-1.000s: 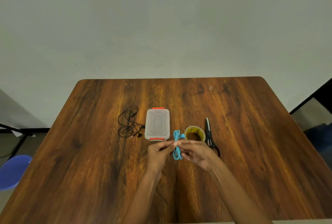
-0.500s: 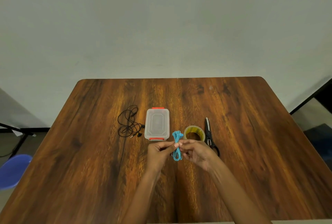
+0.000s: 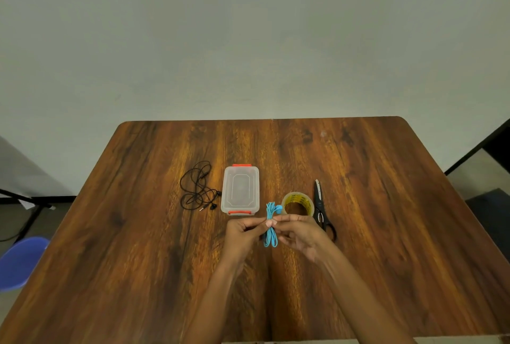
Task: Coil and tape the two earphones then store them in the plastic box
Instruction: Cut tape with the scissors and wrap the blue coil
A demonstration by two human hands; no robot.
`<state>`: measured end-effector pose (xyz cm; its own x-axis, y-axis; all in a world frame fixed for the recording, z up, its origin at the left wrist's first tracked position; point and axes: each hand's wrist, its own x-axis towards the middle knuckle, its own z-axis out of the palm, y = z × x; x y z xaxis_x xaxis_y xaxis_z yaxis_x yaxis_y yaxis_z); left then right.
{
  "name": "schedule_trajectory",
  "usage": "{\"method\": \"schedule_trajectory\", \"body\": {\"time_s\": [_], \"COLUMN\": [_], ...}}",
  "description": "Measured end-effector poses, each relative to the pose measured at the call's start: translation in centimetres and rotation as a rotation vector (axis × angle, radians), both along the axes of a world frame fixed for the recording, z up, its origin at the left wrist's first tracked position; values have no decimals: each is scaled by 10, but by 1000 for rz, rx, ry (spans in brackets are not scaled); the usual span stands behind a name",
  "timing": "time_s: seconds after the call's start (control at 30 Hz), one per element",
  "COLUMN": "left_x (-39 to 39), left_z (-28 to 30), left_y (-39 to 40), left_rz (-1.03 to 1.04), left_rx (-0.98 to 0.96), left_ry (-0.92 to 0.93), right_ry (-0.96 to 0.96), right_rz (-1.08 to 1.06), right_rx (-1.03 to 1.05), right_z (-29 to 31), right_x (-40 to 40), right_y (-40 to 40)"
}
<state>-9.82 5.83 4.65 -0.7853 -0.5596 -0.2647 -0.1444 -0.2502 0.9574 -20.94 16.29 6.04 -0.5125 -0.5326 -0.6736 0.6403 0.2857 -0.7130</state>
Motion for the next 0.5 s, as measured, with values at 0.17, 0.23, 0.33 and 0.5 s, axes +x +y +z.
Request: {"method": "schedule_trajectory", "body": {"time_s": [0.17,0.23,0.33,0.5], "left_x": [1,0,-2,-7], "left_z": [-3,-4,-2,3], "left_y": [-1,-3,-5,-3], "left_rz": [77,110,126,172], "left_rx": [53,60,23,-51], "left_ry": [-47,-60,-79,-124], "right_ry": [50,88,151,179], "right_rz": [25,74,108,66], "right_rx": [-41,-56,-54,-34], "right_z": [2,5,9,11], "right_x": [3,4,5,3], "right_y": [1,1,-1,-2]}}
